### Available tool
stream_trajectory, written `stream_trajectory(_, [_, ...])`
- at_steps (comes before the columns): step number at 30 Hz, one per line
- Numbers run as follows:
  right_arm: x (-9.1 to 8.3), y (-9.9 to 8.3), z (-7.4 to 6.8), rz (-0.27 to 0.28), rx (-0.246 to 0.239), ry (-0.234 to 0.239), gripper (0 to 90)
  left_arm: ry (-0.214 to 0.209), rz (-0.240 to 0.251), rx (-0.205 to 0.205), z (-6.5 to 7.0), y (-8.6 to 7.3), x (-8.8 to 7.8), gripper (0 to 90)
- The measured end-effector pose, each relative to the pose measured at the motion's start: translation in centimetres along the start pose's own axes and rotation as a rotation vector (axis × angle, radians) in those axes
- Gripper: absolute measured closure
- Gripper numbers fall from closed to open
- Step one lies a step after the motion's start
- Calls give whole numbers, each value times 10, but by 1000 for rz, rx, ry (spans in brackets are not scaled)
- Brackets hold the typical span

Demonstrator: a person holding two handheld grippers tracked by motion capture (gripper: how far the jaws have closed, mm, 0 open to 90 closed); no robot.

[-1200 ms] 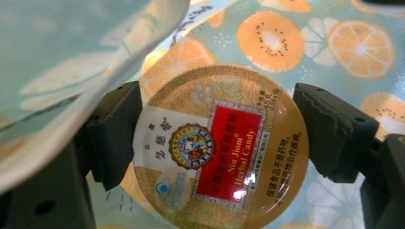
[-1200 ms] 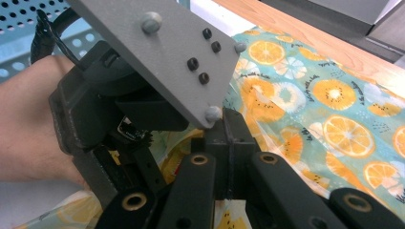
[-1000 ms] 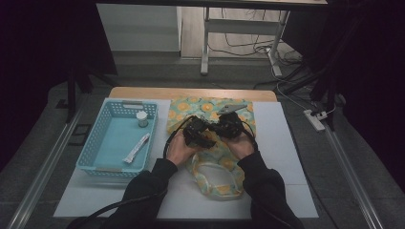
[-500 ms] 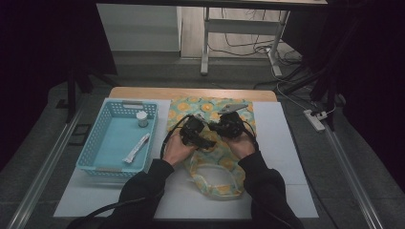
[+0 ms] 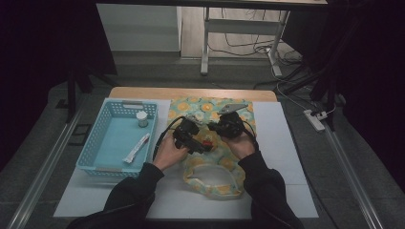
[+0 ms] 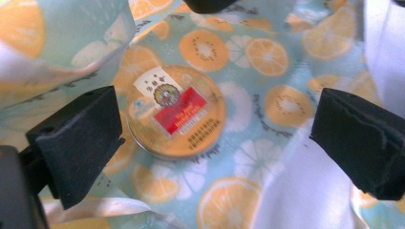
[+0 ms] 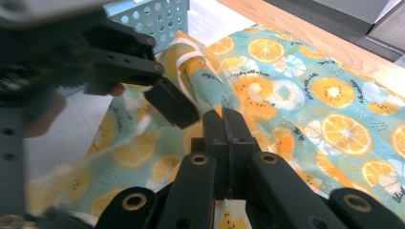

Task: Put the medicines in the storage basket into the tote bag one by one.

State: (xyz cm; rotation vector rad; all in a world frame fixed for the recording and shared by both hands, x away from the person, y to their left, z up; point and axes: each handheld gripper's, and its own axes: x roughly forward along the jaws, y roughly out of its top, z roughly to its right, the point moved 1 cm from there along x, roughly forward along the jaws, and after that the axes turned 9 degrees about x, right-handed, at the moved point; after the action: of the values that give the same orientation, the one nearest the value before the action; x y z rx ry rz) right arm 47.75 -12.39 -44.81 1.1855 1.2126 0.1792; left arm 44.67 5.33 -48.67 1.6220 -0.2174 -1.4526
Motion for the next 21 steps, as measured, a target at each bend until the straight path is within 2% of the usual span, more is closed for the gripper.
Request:
stream_trajectory(13, [-1, 0, -2, 0, -19, 4, 900, -41, 35, 22, 12, -8, -27, 0])
stream_trajectory(21, [-1, 0, -3, -1, -20, 8, 900, -21, 45, 47, 16, -14, -44, 0])
